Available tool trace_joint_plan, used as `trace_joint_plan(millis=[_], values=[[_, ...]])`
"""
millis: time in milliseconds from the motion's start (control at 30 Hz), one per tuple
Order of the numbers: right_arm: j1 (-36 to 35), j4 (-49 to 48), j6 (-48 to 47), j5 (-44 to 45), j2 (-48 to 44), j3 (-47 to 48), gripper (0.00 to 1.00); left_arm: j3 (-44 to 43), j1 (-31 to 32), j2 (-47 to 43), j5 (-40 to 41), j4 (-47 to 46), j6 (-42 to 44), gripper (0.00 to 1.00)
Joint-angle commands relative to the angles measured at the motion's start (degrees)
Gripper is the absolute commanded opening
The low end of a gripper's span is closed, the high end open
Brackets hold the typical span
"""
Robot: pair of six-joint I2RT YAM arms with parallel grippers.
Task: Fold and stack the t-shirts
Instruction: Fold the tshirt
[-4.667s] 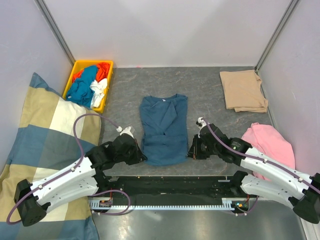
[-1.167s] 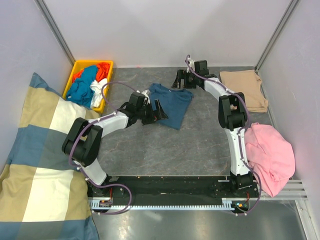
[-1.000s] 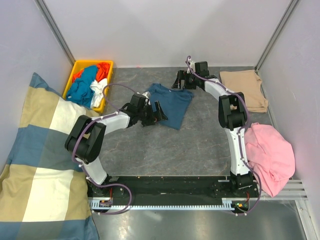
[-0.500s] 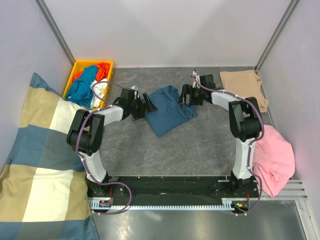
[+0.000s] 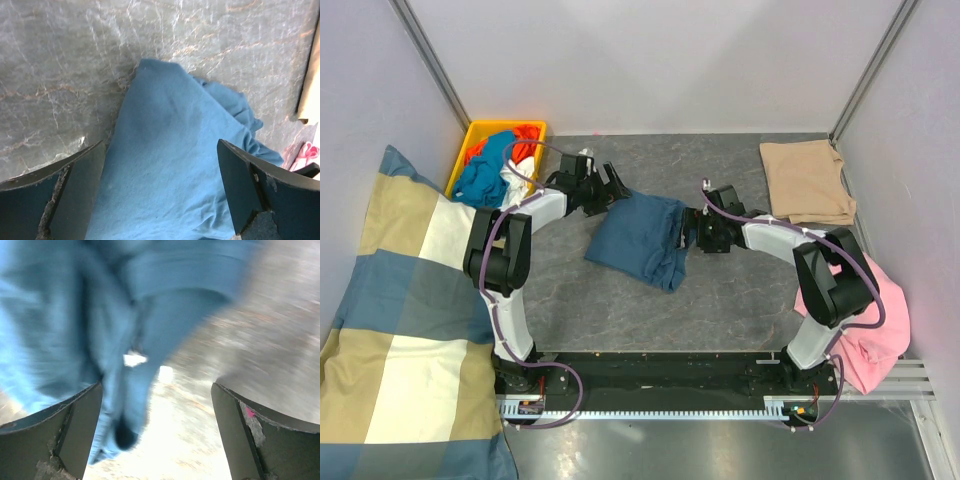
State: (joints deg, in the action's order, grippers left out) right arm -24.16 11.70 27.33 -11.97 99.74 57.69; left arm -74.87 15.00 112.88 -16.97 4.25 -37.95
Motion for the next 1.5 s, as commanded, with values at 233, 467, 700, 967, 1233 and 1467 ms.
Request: trace_joint_plan(millis=[233, 467, 700, 967, 1233, 1467], values=[[-0.27, 9.48, 2.72, 9.95, -10.27, 5.24, 0.98, 7.45, -0.06, -5.21, -1.57, -1.00, 1.74, 1.00], [-5.71, 8.78, 5.88, 8.63, -10.45, 7.08, 0.94, 8.25, -0.15, -5.39, -2.54, -1.61, 0.95, 1.00], [-8.00, 4.65, 7.56, 8.54, -7.55, 6.64, 0.88, 9.04, -0.15, -5.74, -3.15, -1.70, 0.87, 1.00], [-8.18, 1.92, 7.12, 9.51, -2.37, 9.01, 0.87, 15.00, 0.11, -9.43, -3.60, -2.05, -2.82, 1.00], [-8.18, 1.31, 6.33, 8.98, 1.15, 11.04, 0.86, 23.01, 0.82, -15.14, -1.48, -3.37, -4.32, 1.00], [-8.18, 0.69, 5.98, 8.63, 2.38, 10.95, 0.47, 23.72, 0.82, -15.76, -2.19, -3.72, -4.59, 1.00]])
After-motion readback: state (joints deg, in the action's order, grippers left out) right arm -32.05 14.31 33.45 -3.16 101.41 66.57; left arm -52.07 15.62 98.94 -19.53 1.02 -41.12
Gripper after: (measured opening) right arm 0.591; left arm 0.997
